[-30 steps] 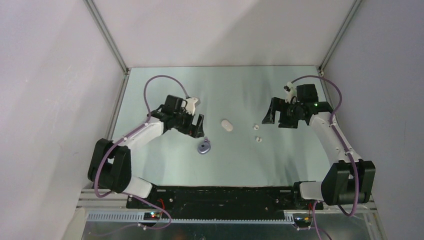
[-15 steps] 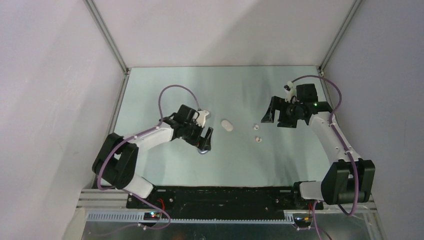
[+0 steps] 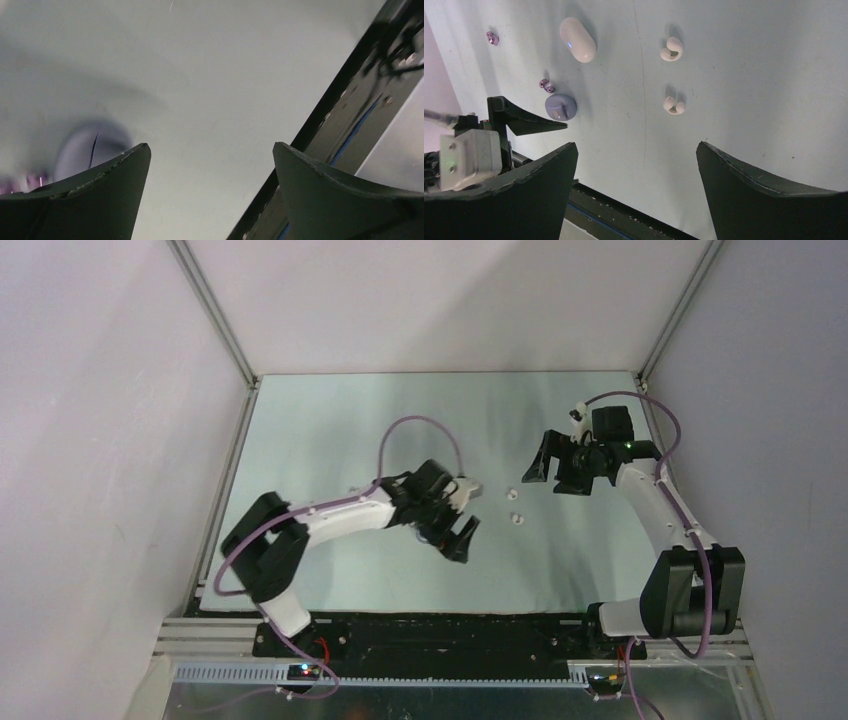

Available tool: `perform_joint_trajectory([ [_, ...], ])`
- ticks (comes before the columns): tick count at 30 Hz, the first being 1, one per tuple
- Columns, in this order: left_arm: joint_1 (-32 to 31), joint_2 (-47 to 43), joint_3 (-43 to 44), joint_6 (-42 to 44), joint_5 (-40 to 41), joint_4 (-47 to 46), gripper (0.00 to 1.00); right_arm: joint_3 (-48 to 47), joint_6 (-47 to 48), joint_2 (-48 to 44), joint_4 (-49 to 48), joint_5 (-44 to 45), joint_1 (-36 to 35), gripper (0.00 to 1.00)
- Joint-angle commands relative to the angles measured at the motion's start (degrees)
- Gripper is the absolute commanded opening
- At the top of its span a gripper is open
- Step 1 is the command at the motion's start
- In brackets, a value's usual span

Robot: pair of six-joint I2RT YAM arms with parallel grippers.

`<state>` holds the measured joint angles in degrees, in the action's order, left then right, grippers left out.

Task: Insert the wireless bluetooth earbuds into the charging case
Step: Pick up the charging case at the center of the board.

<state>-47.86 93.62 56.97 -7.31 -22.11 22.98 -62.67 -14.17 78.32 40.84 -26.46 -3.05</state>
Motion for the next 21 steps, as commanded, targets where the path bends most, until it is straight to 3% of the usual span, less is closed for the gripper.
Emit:
perform_joint_trajectory([
  [1,-2.8,7.7,13.3,-0.4,-2.0,-0.5,0.98,0.4,0.3,-2.1,0.2,0.3,0.7,0.93],
  [3,-2.3,7.4,17.2,2.0,-2.3,2.6,0.96,0.8,1.7,-2.7,0.8,0.1,1.2,0.93],
  [5,-0.1,3.2,15.8,3.8,-3.7,3.7,0.96,1.4,5.6,-3.3,1.2,-2.3,1.5,0.93],
  [8,5.2,-5.2,11.7,3.1,-5.4,3.7,0.96,1.5,18.9,-4.2,2.1,-13.4,0.8,0.89],
  [11,14.1,-16.6,6.8,-0.2,-2.7,2.8,0.96,1.5,33.7,-5.5,3.8,-19.4,-4.7,0.86],
  [14,21.9,-24.6,3.6,-3.4,1.0,3.2,0.98,1.5,50.6,-5.9,1.2,-19.5,-12.5,0.86],
  [21,29.2,-33.1,-0.7,-0.4,5.1,10.8,1.0,-1.6,77.1,4.8,-5.1,-14.1,-27.8,0.85],
])
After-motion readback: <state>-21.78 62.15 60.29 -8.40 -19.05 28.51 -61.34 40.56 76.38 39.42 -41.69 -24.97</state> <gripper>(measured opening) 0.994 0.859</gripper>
